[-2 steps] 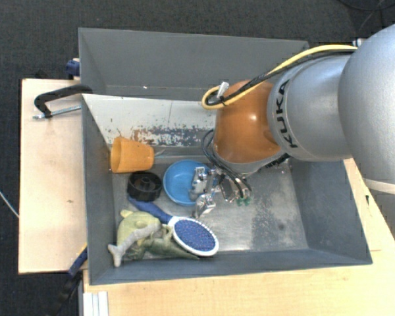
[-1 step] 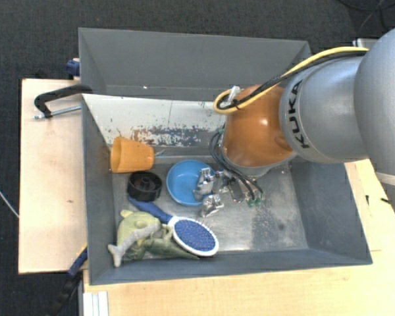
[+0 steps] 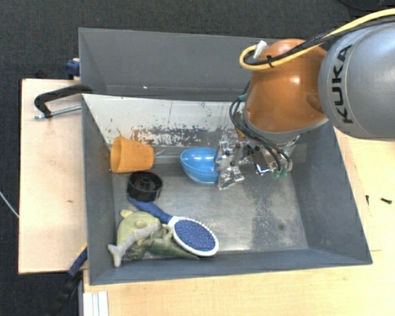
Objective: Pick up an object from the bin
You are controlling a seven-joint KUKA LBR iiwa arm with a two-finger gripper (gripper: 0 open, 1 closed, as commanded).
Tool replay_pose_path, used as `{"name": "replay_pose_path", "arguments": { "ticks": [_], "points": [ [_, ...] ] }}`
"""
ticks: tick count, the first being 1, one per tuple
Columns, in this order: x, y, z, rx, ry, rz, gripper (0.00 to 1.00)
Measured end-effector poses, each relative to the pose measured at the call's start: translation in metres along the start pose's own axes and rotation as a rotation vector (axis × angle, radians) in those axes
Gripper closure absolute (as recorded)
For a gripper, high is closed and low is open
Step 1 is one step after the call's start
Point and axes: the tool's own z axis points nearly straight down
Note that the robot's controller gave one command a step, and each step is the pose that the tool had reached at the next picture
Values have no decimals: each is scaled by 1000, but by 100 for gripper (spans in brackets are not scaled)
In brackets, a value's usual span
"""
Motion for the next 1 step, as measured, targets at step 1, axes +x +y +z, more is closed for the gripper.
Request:
{"name": "replay_pose_path", "arguments": {
  "ticks": [1],
  "points": [
    [-16,-81,-127,2,2,-357,100]
  ]
}}
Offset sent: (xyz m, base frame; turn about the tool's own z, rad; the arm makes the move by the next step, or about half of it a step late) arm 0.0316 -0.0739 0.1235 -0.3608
